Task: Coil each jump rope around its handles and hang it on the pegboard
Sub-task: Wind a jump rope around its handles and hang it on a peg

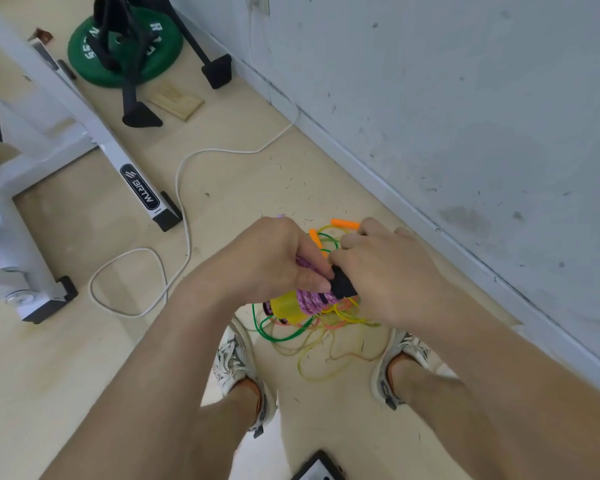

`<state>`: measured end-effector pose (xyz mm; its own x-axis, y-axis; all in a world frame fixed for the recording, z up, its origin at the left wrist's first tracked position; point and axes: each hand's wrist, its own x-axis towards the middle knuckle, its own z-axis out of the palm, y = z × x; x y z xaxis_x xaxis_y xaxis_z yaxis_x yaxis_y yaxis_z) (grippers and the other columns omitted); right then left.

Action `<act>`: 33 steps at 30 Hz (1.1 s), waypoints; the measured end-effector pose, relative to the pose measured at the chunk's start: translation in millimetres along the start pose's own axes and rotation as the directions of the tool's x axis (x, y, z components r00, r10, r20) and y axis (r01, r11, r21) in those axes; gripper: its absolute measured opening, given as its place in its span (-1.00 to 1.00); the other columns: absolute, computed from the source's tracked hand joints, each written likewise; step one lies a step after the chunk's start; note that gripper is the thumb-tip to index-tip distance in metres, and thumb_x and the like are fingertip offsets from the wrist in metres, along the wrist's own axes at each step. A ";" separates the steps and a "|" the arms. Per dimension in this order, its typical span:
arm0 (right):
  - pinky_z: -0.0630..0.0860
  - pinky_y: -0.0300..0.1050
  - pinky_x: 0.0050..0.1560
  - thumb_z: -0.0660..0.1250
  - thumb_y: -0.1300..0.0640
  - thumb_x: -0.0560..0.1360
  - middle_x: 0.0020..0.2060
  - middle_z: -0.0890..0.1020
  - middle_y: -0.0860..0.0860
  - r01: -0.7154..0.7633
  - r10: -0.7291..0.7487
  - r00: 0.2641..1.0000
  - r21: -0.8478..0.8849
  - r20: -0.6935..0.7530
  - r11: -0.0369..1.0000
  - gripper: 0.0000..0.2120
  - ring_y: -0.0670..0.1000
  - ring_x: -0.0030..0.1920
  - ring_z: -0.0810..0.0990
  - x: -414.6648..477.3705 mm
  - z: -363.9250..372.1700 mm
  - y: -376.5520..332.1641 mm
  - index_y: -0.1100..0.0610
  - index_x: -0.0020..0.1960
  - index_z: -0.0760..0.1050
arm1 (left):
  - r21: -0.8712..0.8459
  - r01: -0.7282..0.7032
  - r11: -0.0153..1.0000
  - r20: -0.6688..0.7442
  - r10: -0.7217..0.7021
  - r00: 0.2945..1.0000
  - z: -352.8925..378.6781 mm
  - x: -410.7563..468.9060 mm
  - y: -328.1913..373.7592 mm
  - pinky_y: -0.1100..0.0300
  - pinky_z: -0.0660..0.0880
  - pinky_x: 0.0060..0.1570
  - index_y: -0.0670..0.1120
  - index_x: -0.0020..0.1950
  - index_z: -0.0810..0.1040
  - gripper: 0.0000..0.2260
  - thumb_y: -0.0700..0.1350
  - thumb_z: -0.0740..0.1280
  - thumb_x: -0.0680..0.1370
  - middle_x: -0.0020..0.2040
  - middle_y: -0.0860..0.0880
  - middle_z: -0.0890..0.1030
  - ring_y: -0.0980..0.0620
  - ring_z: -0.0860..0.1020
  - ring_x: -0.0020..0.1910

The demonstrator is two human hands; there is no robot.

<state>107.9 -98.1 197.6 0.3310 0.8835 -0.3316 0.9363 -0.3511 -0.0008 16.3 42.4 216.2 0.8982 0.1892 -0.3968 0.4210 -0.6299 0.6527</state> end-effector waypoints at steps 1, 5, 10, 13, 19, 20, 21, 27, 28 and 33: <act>0.21 -0.03 -0.14 0.31 0.11 0.45 0.02 0.47 -0.11 0.054 -0.054 0.998 -0.012 -0.023 0.998 -0.72 0.05 0.23 0.34 -0.6 -1.8 0.5 -0.07 0.15 0.46 | -0.054 0.004 0.999 0.000 -0.004 1.000 -0.6 -1.1 -2.2 0.47 0.38 -0.38 0.03 -0.11 0.73 -0.87 -0.08 0.55 0.36 -0.39 0.09 0.61 0.24 0.52 -0.37; 0.29 -0.03 -0.08 0.33 0.12 0.43 0.02 0.47 -0.16 0.204 -0.201 0.975 0.028 -0.099 0.979 -0.69 0.03 0.26 0.35 -3.8 -9.0 3.7 -0.09 0.15 0.44 | -0.182 0.004 0.983 -0.001 -0.004 1.000 -3.5 -3.1 -10.9 0.34 0.33 -0.35 0.01 -0.28 0.68 -0.93 -0.03 0.51 0.38 -0.43 -0.04 0.58 0.13 0.43 -0.42; 0.49 0.08 -0.09 0.45 0.27 0.14 -0.06 0.57 -0.15 0.352 -0.268 0.897 0.204 -0.351 0.913 -0.46 0.09 0.13 0.49 -0.4 -4.5 15.4 -0.02 0.09 0.55 | -0.461 0.051 0.886 -0.089 -0.103 0.991 -11.1 -4.6 -18.5 0.35 0.22 -0.49 -0.14 -0.38 0.61 -0.81 -0.05 0.49 0.34 -0.56 0.05 0.40 0.15 0.29 -0.51; 0.48 0.10 0.00 0.48 0.32 0.19 -0.03 0.60 -0.16 0.400 -0.210 0.879 0.421 -0.428 0.814 -0.43 0.04 0.12 0.46 0.1 -3.4 18.8 0.00 0.17 0.57 | -0.639 0.073 0.766 -0.087 -0.166 0.982 -9.1 -7.3 -13.0 0.34 0.23 -0.52 -0.14 -0.44 0.58 -0.74 0.02 0.43 0.31 -0.55 0.00 0.37 0.14 0.27 -0.56; 0.52 -0.03 -0.04 0.41 0.33 0.28 -0.05 0.62 -0.09 0.268 -0.022 0.951 0.790 -0.308 0.552 -0.50 -0.04 0.01 0.56 -7.7 -8.6 15.0 -0.03 0.16 0.54 | -0.668 0.119 0.734 -0.098 -0.245 0.964 12.6 -11.3 -32.4 0.17 0.57 -0.23 -0.34 -0.41 0.52 -0.56 0.00 0.32 0.50 -0.59 -0.12 0.47 0.05 0.44 -0.65; 0.52 -0.08 -0.12 0.38 0.35 0.24 -0.07 0.64 -0.04 0.236 -0.011 0.966 0.869 -0.257 0.435 -0.45 -0.03 -0.06 0.59 -8.7 -11.1 15.1 -0.06 0.16 0.49 | -0.627 0.166 0.761 -0.169 -0.341 0.925 25.5 -7.2 -39.6 0.05 0.59 -0.11 -0.35 -0.45 0.51 -0.52 -0.06 0.30 0.57 -0.60 -0.17 0.46 -0.03 0.46 -0.65; 0.48 -0.11 -0.21 0.34 0.37 0.19 -0.09 0.64 0.02 0.206 -0.024 0.978 0.928 -0.209 0.310 -0.37 -0.01 -0.14 0.58 -8.8 -13.7 15.2 -0.11 0.17 0.45 | -0.675 0.155 0.721 -0.271 -0.438 0.857 30.7 0.1 -41.0 0.09 0.58 -0.20 -0.30 -0.45 0.52 -0.58 -0.19 0.26 0.59 -0.59 -0.16 0.48 -0.03 0.49 -0.61; 0.42 0.08 -0.19 0.34 0.49 0.25 -0.22 0.54 0.21 -0.099 0.193 0.967 0.946 0.164 -0.309 -0.59 0.16 -0.21 0.49 3.3 -15.6 14.8 0.17 0.03 0.51 | -0.589 -0.109 0.800 -0.337 -0.120 0.934 27.4 10.9 -8.2 0.37 0.23 -0.49 0.03 -0.25 0.56 -0.71 -0.22 0.23 0.61 -0.49 0.11 0.41 0.23 0.28 -0.54; 0.46 0.06 -0.23 0.30 0.50 0.34 -0.24 0.54 0.21 -0.145 0.199 0.953 0.921 0.229 -0.361 -0.64 0.16 -0.23 0.50 3.8 -16.1 14.4 0.21 0.07 0.48 | -0.418 -0.111 0.902 -0.410 -0.078 0.909 27.1 10.5 -9.5 0.36 0.26 -0.44 0.05 -0.17 0.60 -0.80 -0.16 0.28 0.59 -0.50 0.12 0.41 0.22 0.33 -0.52; 0.62 0.01 -0.31 0.31 0.36 0.42 -0.21 0.61 0.17 -0.344 0.282 0.883 0.927 0.374 -0.152 -0.62 0.11 -0.28 0.59 6.2 -12.0 13.6 0.11 0.19 0.38 | 0.303 0.025 0.953 -0.359 0.091 0.929 31.4 9.6 -15.3 0.07 0.37 -0.31 -0.03 -0.18 0.51 -0.69 0.12 0.14 0.62 -0.37 -0.02 0.55 -0.09 0.52 -0.27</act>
<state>124.1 -93.8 206.8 0.5130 0.5654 -0.6459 -0.3646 -0.5377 -0.7602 14.5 30.2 182.1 0.9178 0.3895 -0.0774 0.3848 -0.8239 0.4161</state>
